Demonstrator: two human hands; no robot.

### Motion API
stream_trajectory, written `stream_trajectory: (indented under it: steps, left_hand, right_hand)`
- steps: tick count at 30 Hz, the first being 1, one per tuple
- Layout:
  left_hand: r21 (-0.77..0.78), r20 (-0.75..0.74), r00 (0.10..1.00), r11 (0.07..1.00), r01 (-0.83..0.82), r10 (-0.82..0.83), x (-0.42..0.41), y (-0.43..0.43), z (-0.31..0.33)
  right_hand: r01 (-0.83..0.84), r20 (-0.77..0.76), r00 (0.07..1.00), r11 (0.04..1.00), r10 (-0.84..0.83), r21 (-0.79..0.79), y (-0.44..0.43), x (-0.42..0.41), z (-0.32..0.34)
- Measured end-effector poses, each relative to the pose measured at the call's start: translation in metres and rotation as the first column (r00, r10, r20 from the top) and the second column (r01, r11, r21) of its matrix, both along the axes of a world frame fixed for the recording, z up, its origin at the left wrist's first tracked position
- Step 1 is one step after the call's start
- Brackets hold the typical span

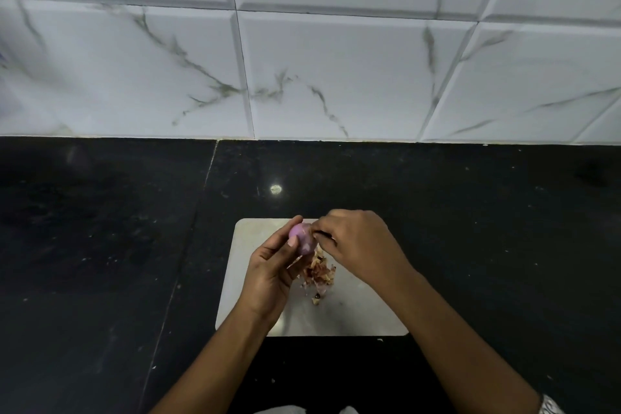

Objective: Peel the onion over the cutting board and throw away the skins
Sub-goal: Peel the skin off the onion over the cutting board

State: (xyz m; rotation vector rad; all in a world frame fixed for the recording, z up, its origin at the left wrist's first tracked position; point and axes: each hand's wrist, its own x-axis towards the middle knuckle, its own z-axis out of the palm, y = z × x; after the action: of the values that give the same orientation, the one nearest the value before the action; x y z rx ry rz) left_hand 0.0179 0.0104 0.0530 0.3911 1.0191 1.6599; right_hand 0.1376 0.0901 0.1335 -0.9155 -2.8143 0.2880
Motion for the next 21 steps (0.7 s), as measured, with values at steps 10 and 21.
stream_trajectory:
  steps: [10, 21]
  left_hand:
    - [-0.092, -0.125, 0.990, 0.994, 0.061, -0.072, -0.008, 0.004, 0.007]
    - [0.068, -0.061, 0.991, 0.990, 0.120, -0.116, -0.012, 0.001, 0.007]
  right_hand:
    - [-0.231, 0.267, 0.948, 0.952, 0.174, 0.201, 0.002, -0.008, 0.004]
    - [0.207, -0.324, 0.866, 0.865, -0.380, -0.458, 0.012, -0.004, -0.013]
